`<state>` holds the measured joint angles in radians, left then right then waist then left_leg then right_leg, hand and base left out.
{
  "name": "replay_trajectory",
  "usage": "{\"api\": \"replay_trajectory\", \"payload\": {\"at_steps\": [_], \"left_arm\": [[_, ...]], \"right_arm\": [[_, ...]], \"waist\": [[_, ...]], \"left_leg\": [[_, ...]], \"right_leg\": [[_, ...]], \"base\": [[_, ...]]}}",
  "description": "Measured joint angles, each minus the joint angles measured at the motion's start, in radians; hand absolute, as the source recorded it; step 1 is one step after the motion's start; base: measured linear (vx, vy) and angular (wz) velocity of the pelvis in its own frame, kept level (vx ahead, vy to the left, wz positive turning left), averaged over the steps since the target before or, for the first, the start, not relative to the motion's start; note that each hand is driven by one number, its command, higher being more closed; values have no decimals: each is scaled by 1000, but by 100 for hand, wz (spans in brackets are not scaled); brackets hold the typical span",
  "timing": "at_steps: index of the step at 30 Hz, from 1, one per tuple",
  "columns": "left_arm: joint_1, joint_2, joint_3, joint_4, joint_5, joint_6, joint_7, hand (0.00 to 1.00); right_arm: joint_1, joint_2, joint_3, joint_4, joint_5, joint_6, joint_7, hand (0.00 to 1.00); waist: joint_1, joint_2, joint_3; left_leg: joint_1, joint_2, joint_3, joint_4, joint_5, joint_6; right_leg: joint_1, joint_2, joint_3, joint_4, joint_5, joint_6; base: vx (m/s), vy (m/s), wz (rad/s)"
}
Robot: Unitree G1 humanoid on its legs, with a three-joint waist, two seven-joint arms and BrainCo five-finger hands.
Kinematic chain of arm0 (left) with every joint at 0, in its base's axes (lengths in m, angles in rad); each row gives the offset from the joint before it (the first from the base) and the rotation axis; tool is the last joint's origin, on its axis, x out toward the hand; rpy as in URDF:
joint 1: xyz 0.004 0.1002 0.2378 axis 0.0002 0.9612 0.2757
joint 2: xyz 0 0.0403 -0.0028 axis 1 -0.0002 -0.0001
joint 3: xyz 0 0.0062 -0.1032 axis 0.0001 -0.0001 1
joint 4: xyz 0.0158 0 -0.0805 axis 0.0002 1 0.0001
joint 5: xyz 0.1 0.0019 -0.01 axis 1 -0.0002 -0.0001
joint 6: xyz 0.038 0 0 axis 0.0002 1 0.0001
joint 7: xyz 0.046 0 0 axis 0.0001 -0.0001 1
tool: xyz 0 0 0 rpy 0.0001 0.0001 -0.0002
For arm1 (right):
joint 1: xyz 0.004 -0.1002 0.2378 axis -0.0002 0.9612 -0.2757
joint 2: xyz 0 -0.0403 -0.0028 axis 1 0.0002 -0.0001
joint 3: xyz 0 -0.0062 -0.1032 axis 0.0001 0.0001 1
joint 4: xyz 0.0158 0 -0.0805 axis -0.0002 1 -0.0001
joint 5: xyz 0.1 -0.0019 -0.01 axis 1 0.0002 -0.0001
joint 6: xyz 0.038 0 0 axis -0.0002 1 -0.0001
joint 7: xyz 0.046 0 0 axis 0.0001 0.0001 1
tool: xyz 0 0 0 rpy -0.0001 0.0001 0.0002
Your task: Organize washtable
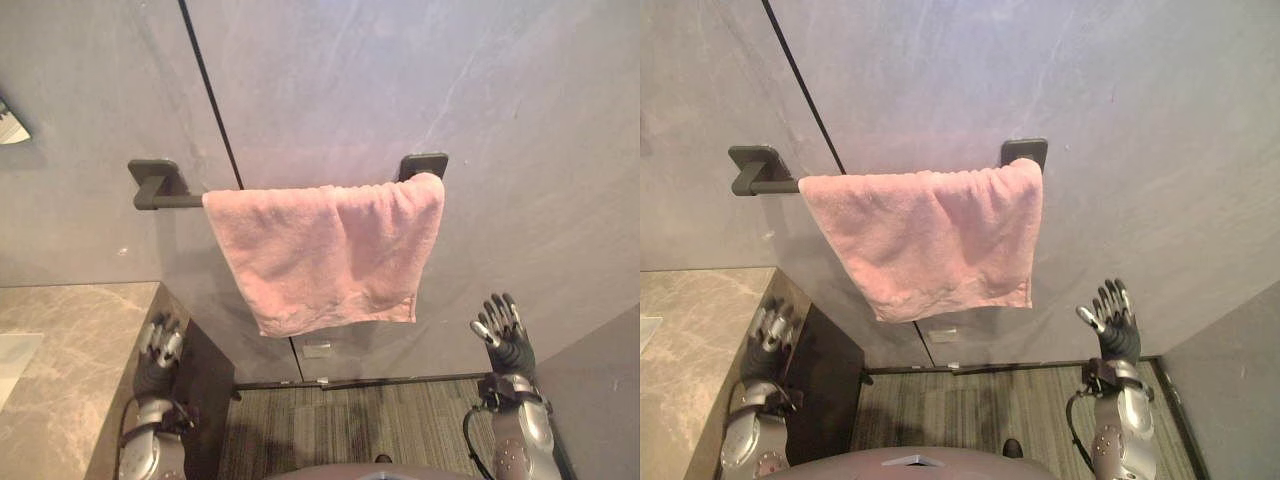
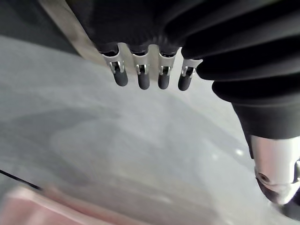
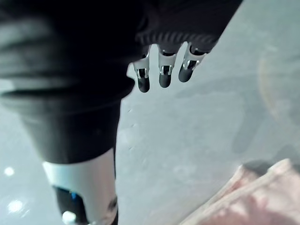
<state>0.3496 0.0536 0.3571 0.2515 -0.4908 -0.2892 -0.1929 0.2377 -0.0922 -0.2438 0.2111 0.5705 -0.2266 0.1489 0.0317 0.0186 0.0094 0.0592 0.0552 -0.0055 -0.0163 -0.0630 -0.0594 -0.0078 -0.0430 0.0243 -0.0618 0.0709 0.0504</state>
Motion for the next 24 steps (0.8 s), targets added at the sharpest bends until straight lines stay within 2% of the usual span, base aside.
{"api": "replay_trajectory", "payload": {"at_steps": [4, 6, 9, 12, 14, 16, 19, 23, 24], "left_arm": [[-8, -1, 11, 293, 119, 18, 55, 0], [-28, -5, 6, 459, 187, 32, 85, 0], [-44, -12, 3, 598, 203, 47, 110, 0], [-78, -20, -3, 741, 201, 52, 144, 0], [-105, -23, -1, 818, 193, 65, 167, 0], [-117, -27, 1, 856, 193, 91, 184, 0], [-125, -38, -3, 868, 192, 110, 195, 0], [-148, -34, -62, 870, 189, 107, 204, 0], [-157, -27, -94, 861, 190, 93, 204, 0]], "right_arm": [[1, 30, -33, 186, -18, 14, -14, 0], [-8, 35, -44, 357, -51, 23, -45, 0], [-15, 36, -63, 517, -76, 40, -74, 0], [-32, 34, -140, 746, -91, 44, -104, 0], [-48, 30, -211, 903, -94, 68, -121, 0], [-47, 29, -252, 972, -125, 91, -135, 0], [-36, 29, -269, 980, -163, 125, -154, 0], [-28, 31, -260, 978, -157, 123, -170, 0], [-38, 33, -248, 976, -110, 119, -171, 0]], "waist": [[-11, -3, -1], [-13, -3, -1], [-13, 0, 1], [-18, 3, 0], [-20, 2, 3], [-21, 2, 5], [-33, 6, 7], [-39, 6, 7], [-42, 10, 11]], "left_leg": [[1, 1, 4, 0, -1, 0], [2, 2, 11, 2, -2, 1], [18, 3, 22, 1, -4, 1], [29, 4, 32, 3, -7, -1], [43, 5, 41, 0, -8, -2], [55, 6, 55, -6, -12, -7], [59, 5, 73, -10, -21, -1], [51, 6, 80, -12, -22, -1], [20, 9, 81, -9, -23, -1]], "right_leg": [[0, 0, 0, -1, -1, 0], [1, 0, 4, 0, -1, 0], [10, 2, 16, 0, -1, 0], [20, 3, 23, 0, -1, 0], [28, 5, 31, 1, -1, 1], [31, 7, 46, 1, -3, 7], [26, 7, 61, 1, -4, 4], [4, 14, 72, 2, -2, 4], [-39, 21, 74, 28, -9, -5]], "base": [[9, -2, 1], [-12, 5, -5], [-16, 7, -11], [-36, 5, -10], [-41, 6, -10], [-44, 14, -22], [-49, 23, -21], [-47, -2, -12], [-23, -27, -4]]}}
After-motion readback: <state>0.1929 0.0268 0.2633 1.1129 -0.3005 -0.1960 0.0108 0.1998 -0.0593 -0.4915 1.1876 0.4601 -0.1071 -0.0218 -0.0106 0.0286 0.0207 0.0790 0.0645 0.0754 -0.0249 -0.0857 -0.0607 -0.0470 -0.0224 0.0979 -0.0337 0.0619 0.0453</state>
